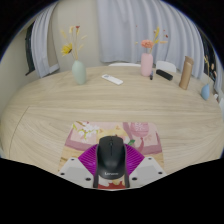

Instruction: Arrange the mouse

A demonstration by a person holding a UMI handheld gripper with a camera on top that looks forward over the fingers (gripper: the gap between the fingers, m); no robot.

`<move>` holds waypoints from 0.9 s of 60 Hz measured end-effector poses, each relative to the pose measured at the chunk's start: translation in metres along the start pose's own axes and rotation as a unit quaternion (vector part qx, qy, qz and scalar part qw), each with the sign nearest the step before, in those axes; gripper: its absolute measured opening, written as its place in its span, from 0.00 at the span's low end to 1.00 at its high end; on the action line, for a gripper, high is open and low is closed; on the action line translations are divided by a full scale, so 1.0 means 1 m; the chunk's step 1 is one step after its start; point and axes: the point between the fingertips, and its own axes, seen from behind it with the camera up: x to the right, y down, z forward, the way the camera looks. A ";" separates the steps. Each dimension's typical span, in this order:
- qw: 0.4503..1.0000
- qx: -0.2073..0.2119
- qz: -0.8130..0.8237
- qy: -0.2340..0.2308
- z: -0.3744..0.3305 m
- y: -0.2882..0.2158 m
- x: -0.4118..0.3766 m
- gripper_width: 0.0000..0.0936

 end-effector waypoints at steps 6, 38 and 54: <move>0.999 0.018 -0.024 0.018 0.001 0.003 0.002 0.43; 0.999 0.026 0.015 0.039 -0.186 0.010 0.084 0.91; 0.995 0.021 0.034 0.095 -0.273 0.074 0.158 0.91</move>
